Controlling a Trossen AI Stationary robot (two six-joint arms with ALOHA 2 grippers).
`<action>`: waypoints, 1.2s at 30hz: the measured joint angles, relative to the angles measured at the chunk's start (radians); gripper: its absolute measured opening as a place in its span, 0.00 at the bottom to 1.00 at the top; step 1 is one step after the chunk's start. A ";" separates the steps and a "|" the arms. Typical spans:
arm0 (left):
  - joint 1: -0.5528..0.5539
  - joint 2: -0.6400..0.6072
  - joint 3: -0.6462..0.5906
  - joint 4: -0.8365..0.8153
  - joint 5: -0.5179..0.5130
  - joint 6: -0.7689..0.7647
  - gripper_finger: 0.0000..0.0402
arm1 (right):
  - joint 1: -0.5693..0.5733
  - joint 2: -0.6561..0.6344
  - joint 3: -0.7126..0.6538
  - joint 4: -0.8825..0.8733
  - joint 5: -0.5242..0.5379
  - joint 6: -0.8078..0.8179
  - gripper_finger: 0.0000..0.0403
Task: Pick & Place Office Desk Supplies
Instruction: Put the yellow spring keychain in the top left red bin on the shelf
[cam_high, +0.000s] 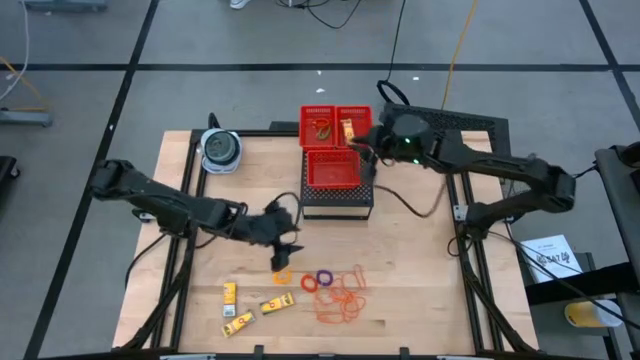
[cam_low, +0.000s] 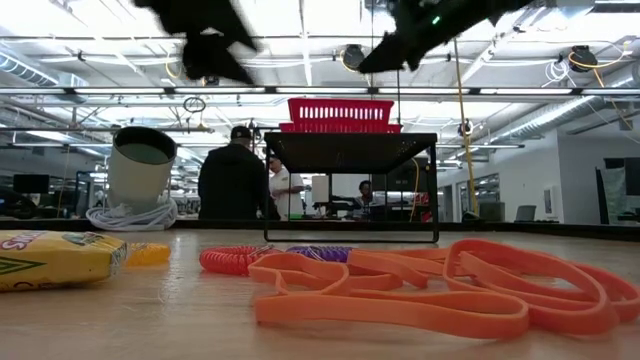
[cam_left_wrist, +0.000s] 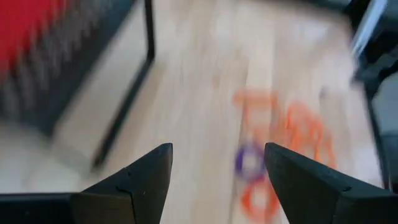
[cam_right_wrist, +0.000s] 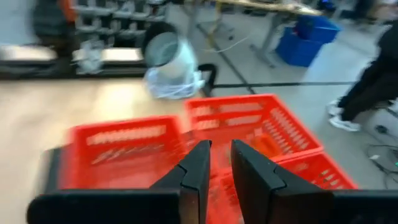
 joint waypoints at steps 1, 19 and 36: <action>-0.020 -0.004 0.000 -0.062 -0.003 -0.054 0.66 | 0.016 -0.022 0.000 -0.039 -0.001 0.000 0.13; -0.313 0.020 -0.142 -0.261 -0.080 -0.914 0.66 | 0.278 -0.159 -0.094 -0.216 0.000 0.077 0.12; -0.229 0.302 -0.182 0.093 -0.023 -0.556 0.66 | 0.310 -0.175 -0.228 -0.042 0.000 0.094 0.12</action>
